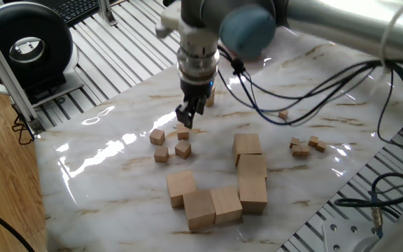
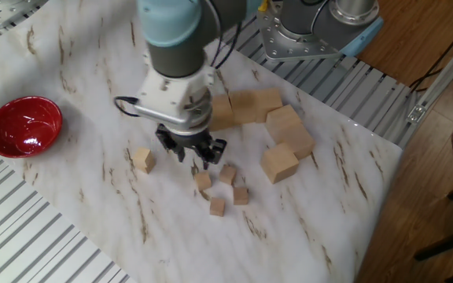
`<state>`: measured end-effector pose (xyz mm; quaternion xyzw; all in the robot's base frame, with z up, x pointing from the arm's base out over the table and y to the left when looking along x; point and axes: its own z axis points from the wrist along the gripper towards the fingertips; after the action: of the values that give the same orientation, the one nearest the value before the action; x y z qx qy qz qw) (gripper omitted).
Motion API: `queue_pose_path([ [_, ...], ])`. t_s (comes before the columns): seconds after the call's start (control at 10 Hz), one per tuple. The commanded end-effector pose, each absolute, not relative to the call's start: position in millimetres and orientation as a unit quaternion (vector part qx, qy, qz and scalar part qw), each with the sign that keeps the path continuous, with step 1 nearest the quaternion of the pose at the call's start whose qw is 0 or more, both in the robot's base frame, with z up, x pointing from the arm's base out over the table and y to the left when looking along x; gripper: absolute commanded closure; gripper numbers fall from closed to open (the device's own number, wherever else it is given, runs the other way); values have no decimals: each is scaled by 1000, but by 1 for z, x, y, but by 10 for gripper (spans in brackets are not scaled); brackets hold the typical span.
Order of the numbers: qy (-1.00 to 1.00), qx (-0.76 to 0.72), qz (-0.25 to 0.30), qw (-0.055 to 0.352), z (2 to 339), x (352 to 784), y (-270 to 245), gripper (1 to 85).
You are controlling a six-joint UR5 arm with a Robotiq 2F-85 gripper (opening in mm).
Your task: Stack the blocks in a vertical line of five
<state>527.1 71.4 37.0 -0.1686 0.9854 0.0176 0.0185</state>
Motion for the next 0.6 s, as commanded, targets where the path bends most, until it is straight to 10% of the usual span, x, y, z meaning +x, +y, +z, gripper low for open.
queue_pose_path([
  [0.0,982,-185,19,21,22,513,79,327],
  [0.5,983,-179,40,28,7,520,93,327],
])
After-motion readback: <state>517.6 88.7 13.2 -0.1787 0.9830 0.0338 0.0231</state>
